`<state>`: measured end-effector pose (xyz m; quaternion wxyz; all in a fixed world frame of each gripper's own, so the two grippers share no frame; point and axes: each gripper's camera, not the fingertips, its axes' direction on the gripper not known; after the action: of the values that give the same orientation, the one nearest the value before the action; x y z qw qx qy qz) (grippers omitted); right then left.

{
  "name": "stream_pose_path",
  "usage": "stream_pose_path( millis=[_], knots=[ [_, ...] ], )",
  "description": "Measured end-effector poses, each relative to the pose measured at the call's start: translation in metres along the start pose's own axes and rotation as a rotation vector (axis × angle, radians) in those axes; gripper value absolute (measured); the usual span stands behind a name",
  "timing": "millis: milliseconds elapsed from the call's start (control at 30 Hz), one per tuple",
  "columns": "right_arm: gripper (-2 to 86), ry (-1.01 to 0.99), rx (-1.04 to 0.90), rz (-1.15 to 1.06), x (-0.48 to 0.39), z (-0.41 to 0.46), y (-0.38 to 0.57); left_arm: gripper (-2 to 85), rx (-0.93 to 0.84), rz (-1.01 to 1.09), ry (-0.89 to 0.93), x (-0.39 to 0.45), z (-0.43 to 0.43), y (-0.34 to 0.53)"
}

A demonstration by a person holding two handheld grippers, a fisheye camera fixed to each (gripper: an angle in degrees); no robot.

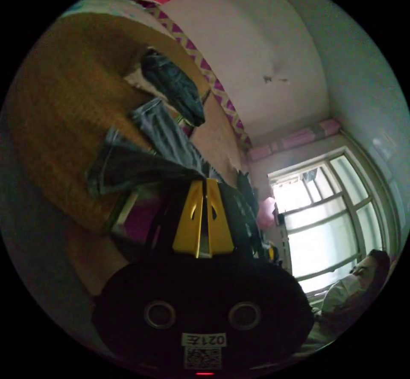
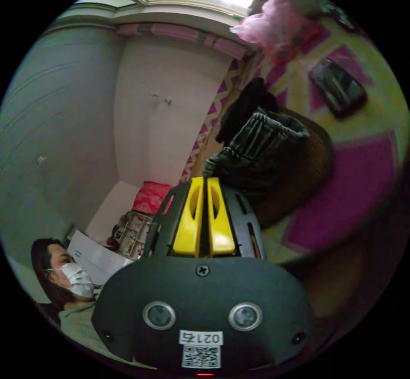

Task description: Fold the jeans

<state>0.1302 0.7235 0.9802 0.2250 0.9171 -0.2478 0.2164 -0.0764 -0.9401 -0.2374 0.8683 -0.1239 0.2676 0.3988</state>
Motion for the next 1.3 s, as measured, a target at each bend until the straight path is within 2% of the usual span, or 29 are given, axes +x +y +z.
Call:
stream_pose_path(
  millis=[200,333,433,567,667,833,933,967,1033,1100,1167,1233,1300],
  knots=[
    [0.3,0.036,-0.104,0.023,-0.005,0.123,-0.107,-0.9,-0.205,0.094,-0.152,0.048,0.127,-0.122],
    [1.0,0.167,-0.145,0.073,0.036,0.219,-0.154,-0.5,-0.351,0.103,-0.284,0.029,0.246,-0.179],
    [1.8,0.280,-0.129,0.094,0.064,0.255,-0.165,-0.5,-0.416,0.147,-0.380,0.007,0.292,-0.194],
    [3.2,0.240,-0.117,0.032,0.059,0.256,-0.156,-0.8,-0.269,0.224,-0.413,0.002,0.262,-0.190],
    [2.8,0.273,-0.166,-0.126,0.027,0.259,-0.130,-0.6,-0.210,0.251,-0.476,-0.008,0.241,-0.177],
    [0.9,0.262,-0.410,-0.478,-0.053,0.329,-0.044,1.8,-0.259,0.327,-0.393,-0.020,0.264,-0.147],
    [-0.1,0.265,-0.555,-0.685,-0.090,0.382,0.018,0.0,-0.334,0.354,-0.478,-0.034,0.289,-0.133],
    [-0.2,0.289,-0.592,-0.722,-0.094,0.395,0.031,-0.2,-0.314,0.341,-0.466,-0.036,0.286,-0.132],
    [-0.4,0.476,-0.738,-0.830,-0.093,0.442,0.075,-0.3,-0.216,0.252,-0.469,-0.041,0.269,-0.127],
    [-0.5,0.590,-0.773,-0.870,-0.088,0.461,0.098,0.4,-0.109,0.255,-0.434,-0.034,0.248,-0.112],
    [-0.4,0.599,-0.718,-0.889,-0.096,0.456,0.108,3.3,-0.074,0.208,-0.401,-0.033,0.236,-0.094],
    [-0.4,0.557,-0.680,-0.863,-0.105,0.448,0.114,14.0,-0.105,0.108,-0.297,-0.043,0.237,-0.072],
    [-0.4,0.510,-0.656,-0.831,-0.109,0.439,0.117,15.1,-0.101,0.013,-0.235,-0.054,0.244,-0.055]
  ],
)
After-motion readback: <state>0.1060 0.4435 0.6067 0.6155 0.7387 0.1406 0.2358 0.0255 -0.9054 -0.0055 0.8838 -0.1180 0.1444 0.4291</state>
